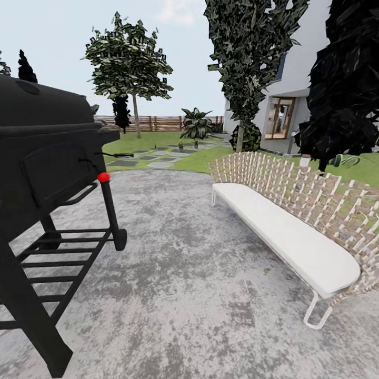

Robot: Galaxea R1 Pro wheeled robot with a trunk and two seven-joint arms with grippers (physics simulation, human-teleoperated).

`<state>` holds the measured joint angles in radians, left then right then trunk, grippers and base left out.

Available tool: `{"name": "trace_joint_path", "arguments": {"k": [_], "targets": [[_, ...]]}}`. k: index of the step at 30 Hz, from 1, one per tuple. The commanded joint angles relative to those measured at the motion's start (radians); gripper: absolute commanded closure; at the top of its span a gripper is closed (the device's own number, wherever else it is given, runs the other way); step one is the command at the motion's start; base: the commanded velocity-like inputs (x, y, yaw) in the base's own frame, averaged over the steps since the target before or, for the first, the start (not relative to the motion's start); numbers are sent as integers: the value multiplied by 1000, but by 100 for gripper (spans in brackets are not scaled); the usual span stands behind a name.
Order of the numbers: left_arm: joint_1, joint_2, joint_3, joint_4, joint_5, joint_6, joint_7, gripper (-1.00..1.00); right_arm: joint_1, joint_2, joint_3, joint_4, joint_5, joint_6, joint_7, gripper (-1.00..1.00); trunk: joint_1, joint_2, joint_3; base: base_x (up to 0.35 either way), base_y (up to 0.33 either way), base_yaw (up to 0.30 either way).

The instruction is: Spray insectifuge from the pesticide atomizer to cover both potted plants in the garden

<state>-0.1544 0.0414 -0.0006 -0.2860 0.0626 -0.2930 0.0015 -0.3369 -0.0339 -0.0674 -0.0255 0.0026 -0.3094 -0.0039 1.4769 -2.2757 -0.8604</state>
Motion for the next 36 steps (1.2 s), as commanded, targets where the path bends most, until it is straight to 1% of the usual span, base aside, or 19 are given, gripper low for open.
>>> {"name": "trace_joint_path", "arguments": {"k": [1,18,23,32,35,36], "targets": [[0,0,-1,1,6,-3,0,-100,-1,0,-6,1,0,-4,1,-100,0,0,-1,330,-101,0],[0,3,2,1,7,-3,1,-100,-1,3,-11,-6,-5,-7,0,-100,0,0,-1,324,-100,0],[0,2,1,1,7,-3,0,-100,-1,-2,-14,-48,-6,-21,-2,-100,0,0,-1,319,-27,0],[0,-1,-2,1,6,-3,0,-100,-1,-7,-9,-66,-3,-42,5,-100,0,0,-1,319,-3,0],[0,-1,-5,1,6,-3,0,-100,-1,-8,-9,-113,-2,-44,3,-100,0,0,-2,319,0,105],[-1,-1,-6,1,6,-3,0,-100,-1,-8,-9,-144,-2,-44,2,-100,0,0,-2,319,0,206]]}}
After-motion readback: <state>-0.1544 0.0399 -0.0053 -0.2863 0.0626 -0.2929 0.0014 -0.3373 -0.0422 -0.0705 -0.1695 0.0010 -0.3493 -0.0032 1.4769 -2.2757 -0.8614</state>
